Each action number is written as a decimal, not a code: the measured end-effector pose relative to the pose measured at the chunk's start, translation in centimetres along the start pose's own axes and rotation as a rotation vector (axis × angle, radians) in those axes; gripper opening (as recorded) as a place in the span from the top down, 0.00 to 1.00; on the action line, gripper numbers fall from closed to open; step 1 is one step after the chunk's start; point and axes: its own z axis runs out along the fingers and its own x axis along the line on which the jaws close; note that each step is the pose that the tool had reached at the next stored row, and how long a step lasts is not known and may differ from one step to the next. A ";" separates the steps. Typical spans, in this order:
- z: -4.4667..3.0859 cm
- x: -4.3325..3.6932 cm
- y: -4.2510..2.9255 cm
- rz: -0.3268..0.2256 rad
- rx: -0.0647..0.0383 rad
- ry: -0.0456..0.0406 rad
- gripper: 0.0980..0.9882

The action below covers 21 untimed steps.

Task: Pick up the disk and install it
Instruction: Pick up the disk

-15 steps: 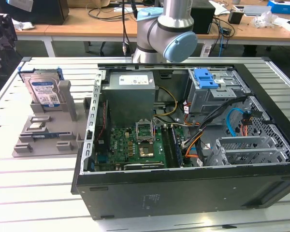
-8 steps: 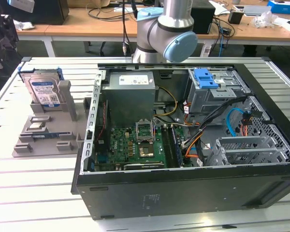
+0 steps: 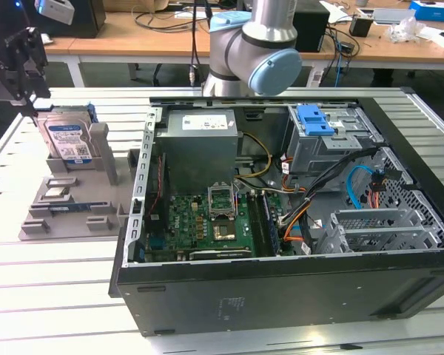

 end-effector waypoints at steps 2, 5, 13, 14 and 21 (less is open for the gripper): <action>0.10 -0.43 0.03 0.000 0.000 0.0000 0.44; 0.19 -0.70 0.04 0.000 0.000 0.0000 0.44; 0.69 -1.04 0.05 0.000 0.000 0.0001 0.44; 0.80 -1.06 0.05 0.000 0.000 0.0001 0.44; 1.47 -1.19 0.04 0.000 0.000 0.0001 0.44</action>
